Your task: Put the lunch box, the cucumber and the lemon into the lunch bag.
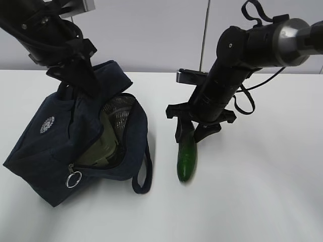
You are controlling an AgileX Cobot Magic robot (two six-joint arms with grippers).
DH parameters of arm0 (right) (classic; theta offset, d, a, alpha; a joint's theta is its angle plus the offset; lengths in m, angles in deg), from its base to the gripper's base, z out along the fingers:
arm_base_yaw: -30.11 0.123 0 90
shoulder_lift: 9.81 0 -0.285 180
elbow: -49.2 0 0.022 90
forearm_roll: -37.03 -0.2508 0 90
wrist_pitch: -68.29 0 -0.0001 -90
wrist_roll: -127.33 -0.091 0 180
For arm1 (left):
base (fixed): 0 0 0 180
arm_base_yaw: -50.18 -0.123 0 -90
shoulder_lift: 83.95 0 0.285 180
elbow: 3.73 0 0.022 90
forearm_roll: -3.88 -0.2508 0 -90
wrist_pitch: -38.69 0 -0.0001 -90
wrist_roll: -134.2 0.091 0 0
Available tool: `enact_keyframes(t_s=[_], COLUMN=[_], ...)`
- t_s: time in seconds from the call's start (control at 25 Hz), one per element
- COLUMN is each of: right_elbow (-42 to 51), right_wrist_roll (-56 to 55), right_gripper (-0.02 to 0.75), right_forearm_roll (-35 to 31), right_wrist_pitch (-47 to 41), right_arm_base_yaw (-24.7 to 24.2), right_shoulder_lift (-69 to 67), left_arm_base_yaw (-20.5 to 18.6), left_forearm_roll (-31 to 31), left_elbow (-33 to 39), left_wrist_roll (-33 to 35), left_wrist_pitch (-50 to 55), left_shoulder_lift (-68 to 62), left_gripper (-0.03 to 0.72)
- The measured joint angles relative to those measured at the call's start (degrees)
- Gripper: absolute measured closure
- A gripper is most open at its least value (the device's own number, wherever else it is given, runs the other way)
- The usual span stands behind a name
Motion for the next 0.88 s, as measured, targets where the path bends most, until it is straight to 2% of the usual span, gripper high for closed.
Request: enact_keyframes(t_s=[0.88], right_elbow=[-0.5], right_wrist_roll=[-1.6], right_gripper=[0.357], right_forearm_roll=[-3.3], right_wrist_pitch=[2.2], right_arm_base_yaw=[0.0], right_shoulder_lift=[-4.3], left_arm_base_yaw=[0.0], left_forearm_roll=[0.0], left_elbow=[0.0], left_wrist_roll=[0.5], left_wrist_pitch=[0.1], left_shoulder_lift=[0.0], left_gripper=[0.678])
